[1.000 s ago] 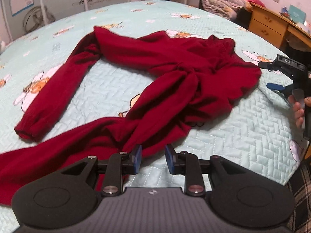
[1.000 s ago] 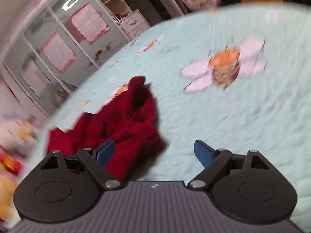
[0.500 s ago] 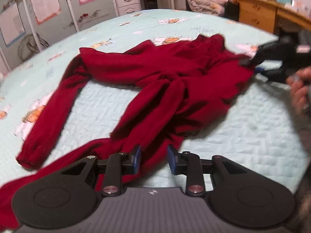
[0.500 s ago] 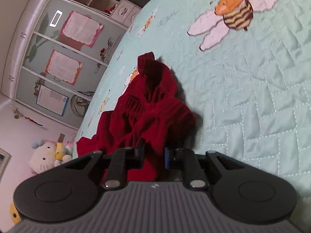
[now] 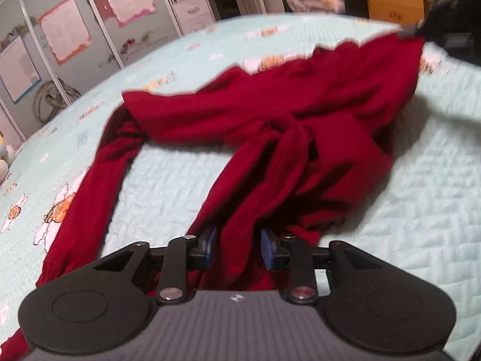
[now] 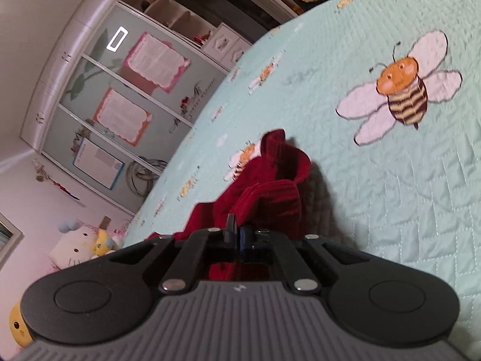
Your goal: Fold clothes
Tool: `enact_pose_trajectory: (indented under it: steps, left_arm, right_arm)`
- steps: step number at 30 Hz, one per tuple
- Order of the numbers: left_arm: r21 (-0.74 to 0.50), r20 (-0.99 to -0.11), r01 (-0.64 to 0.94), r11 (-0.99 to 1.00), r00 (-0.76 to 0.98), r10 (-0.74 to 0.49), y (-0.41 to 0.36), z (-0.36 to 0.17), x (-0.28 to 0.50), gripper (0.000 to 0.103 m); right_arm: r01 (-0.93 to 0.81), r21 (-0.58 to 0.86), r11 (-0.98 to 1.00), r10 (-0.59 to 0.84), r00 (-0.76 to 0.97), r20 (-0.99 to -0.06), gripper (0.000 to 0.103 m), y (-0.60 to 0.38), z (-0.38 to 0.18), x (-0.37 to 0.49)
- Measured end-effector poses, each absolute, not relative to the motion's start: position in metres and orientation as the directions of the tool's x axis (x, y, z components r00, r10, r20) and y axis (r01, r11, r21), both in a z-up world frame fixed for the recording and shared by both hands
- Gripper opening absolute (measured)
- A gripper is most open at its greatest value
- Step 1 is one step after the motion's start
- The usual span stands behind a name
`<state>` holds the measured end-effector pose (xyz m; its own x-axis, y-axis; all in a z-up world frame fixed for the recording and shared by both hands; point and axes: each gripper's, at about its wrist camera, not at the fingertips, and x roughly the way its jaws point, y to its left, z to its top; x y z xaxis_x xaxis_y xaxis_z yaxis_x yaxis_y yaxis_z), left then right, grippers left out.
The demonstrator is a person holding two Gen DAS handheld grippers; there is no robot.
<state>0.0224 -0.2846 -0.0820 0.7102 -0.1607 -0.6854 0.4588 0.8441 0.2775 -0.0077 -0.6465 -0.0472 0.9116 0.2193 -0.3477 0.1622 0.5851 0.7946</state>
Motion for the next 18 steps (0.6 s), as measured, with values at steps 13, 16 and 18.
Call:
enact_pose_trajectory:
  steps: [13, 16, 18]
  left_arm:
    - [-0.297, -0.669, 0.258, 0.919, 0.631, -0.393, -0.155, 0.021, 0.040, 0.008]
    - [-0.281, -0.788, 0.233, 0.931, 0.498, -0.362, -0.159, -0.024, 0.039, 0.008]
    - [-0.268, -0.823, 0.241, 0.933, 0.446, -0.352, -0.166, -0.045, 0.033, 0.009]
  right_arm:
    - [0.198, 0.771, 0.606, 0.218, 0.890, -0.400, 0.000, -0.700, -0.021, -0.096]
    - [0.316, 0.681, 0.661, 0.246, 0.766, -0.594, 0.000, -0.694, -0.063, -0.103]
    - [0.389, 0.630, 0.673, 0.224, 0.704, -0.674, 0.009, -0.694, -0.081, -0.108]
